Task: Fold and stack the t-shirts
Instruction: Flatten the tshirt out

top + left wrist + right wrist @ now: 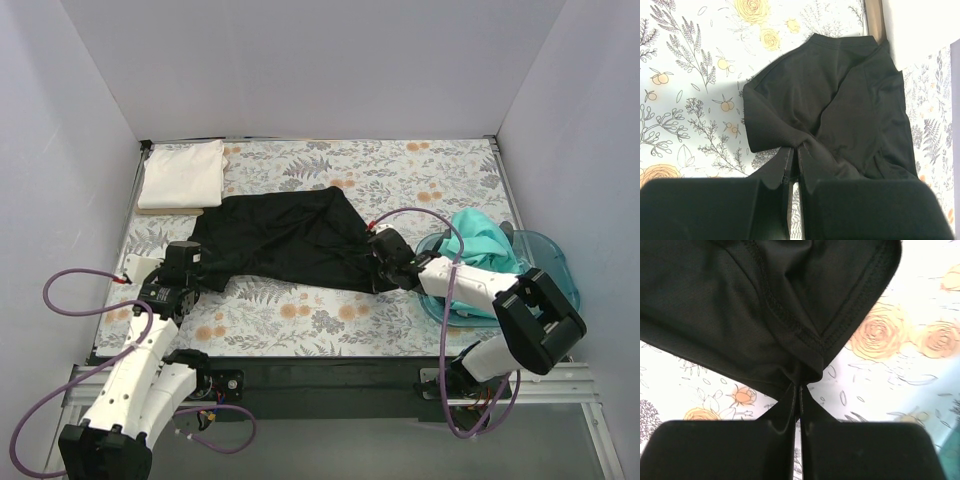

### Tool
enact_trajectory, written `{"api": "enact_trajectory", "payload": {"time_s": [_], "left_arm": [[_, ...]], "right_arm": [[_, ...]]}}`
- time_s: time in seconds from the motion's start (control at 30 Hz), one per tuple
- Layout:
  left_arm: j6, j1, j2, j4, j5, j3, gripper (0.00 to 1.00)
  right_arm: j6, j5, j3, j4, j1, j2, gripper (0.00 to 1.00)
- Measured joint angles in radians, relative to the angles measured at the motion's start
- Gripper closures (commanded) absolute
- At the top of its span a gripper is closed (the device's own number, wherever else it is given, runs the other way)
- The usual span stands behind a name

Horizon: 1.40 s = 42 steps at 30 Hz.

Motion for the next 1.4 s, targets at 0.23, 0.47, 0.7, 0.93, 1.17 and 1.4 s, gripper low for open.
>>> {"api": "enact_trajectory", "payload": {"time_s": [0.23,0.47,0.7,0.93,1.17,1.4], "left_arm": [[0.000,0.000,-0.025,0.006,0.002,0.087,1.00],[0.062,0.000,-0.105,0.137,0.026,0.244,1.00],[0.151,0.000,-0.118,0.233,0.055,0.480,1.00],[0.271,0.000,-0.117,0.315,0.124,0.731,1.00],[0.367,0.000,-0.119,0.365,0.185,0.893,1.00],[0.428,0.000,-0.056,0.407,0.191,0.912,1.00]], "right_arm": [[-0.054,0.056,0.041,-0.061,0.000,-0.138,0.99],[-0.114,0.196,0.256,-0.124,0.000,-0.306,0.99],[-0.221,0.280,0.494,-0.144,0.000,-0.453,0.99],[-0.309,0.273,0.681,-0.176,0.000,-0.552,0.99],[-0.344,0.222,0.752,-0.204,0.000,-0.649,0.99],[-0.391,0.227,0.818,-0.203,0.000,-0.585,0.99]]}}
